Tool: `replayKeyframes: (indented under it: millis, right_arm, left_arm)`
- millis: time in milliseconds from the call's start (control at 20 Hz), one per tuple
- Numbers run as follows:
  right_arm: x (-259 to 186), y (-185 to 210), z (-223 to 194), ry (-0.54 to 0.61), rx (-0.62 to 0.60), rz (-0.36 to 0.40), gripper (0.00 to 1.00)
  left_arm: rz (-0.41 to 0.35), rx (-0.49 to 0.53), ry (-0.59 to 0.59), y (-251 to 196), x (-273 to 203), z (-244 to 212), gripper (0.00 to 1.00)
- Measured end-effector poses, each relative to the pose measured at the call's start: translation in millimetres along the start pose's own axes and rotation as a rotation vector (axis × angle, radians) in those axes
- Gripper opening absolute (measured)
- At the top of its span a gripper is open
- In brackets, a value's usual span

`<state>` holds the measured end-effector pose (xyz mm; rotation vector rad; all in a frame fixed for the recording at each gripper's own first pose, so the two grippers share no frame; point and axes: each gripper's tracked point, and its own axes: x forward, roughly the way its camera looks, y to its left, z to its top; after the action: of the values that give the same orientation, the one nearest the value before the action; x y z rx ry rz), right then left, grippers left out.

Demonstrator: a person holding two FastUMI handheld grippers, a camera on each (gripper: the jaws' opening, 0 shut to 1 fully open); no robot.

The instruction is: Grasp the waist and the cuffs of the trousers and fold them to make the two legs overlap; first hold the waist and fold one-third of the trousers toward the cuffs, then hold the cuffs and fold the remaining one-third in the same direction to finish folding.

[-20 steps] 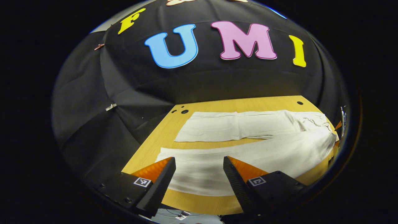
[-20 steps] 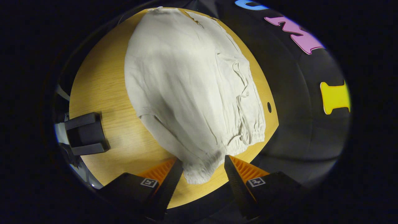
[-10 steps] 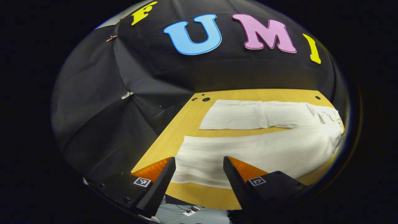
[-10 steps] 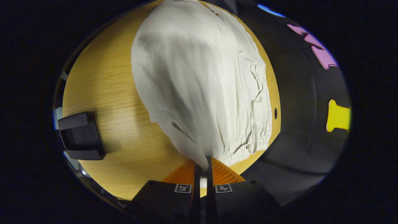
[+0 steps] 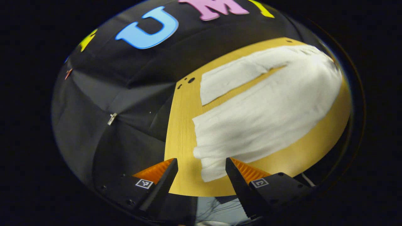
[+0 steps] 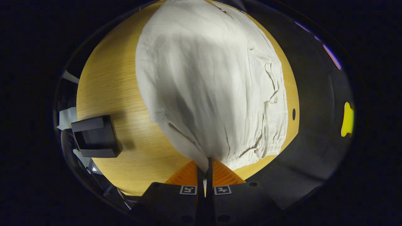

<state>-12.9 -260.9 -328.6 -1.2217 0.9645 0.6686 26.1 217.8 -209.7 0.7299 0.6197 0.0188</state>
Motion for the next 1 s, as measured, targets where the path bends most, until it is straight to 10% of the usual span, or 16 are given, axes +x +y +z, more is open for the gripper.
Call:
replayKeyframes:
  millis: [450, 700, 800, 1000]
  right_arm:
    - [-1.8, 0.0, -1.3, 0.053, -0.025, -0.018, 0.05]
    - [-1.5, -0.8, -1.7, 0.059, -0.037, -0.028, 0.05]
    - [-1.1, -1.1, -2.0, 0.062, -0.031, -0.035, 0.05]
    - [-1.5, -1.2, -2.1, 0.067, -0.032, -0.039, 0.05]
  left_arm:
    - [-0.254, 0.523, -0.007, -47.6, 39.0, -35.0, 0.97]
    - [-0.256, 0.703, -0.055, -49.3, 38.4, -27.0, 0.88]
    - [-0.272, 0.711, -0.029, -53.6, 45.8, -23.6, 0.81]
    - [-0.257, 0.726, -0.023, -52.7, 66.9, -11.9, 0.36]
